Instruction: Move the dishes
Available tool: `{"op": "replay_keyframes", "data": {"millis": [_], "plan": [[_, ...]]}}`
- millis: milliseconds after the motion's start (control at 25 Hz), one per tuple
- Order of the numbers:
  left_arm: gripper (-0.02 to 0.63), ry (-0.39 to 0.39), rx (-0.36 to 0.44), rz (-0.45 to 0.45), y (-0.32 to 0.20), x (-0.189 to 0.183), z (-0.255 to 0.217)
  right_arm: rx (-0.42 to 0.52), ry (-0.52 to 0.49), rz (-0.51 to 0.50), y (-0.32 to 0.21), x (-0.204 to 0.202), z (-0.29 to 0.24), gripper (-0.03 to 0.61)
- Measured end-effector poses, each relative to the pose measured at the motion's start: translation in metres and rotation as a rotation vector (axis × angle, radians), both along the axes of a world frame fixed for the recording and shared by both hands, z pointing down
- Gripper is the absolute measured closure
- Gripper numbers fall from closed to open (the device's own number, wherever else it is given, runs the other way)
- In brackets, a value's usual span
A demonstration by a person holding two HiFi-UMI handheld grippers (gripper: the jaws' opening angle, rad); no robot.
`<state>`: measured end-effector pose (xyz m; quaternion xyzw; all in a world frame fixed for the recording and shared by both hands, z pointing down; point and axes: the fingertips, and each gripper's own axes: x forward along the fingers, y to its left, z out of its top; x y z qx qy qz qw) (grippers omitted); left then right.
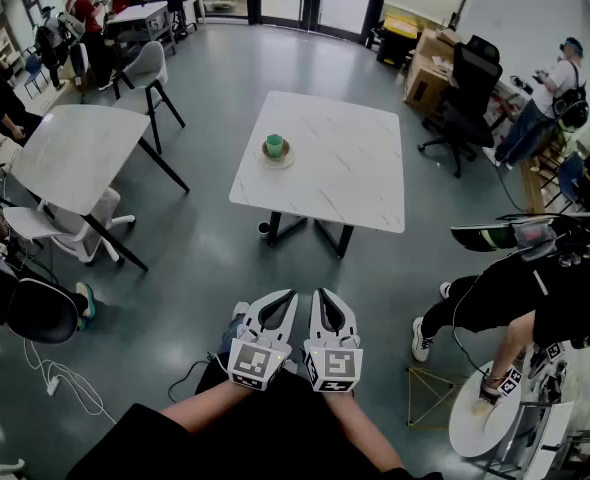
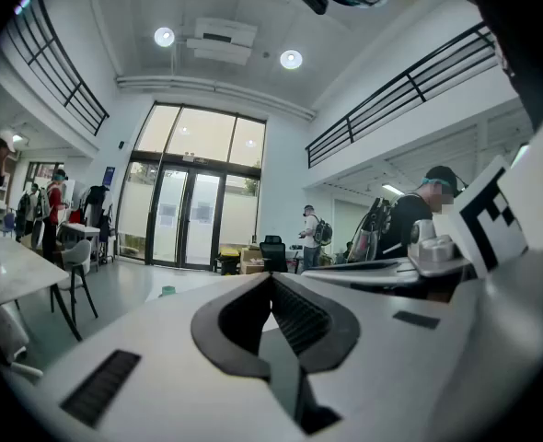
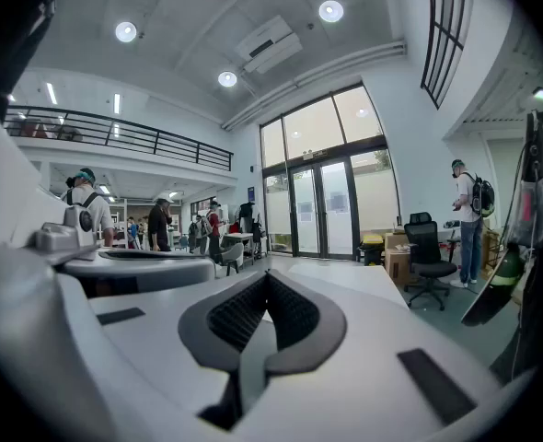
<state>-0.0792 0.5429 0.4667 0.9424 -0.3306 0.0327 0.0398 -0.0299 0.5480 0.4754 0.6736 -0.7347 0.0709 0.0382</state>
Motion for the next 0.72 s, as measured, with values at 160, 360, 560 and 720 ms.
{"op": "replay_keyframes", "data": {"millis": [160,360,560,720], "plan": [[0.598,0.035,-0.027,0.042,-0.011,0.006,0.003,-0.009,-0.006,0.009,-0.008,0.001,0.007,0.561],[0.597,0.014,-0.025,0.059,-0.040,0.012,0.011,-0.034,-0.056,0.033,-0.037,0.013,0.015,0.561],[0.597,0.015,-0.047,0.040,-0.094,0.011,0.025,-0.086,-0.029,0.041,-0.086,0.028,0.033,0.561],[0.597,0.025,-0.064,0.029,-0.156,0.010,0.026,-0.091,-0.005,0.036,-0.152,0.036,0.032,0.561]]}}
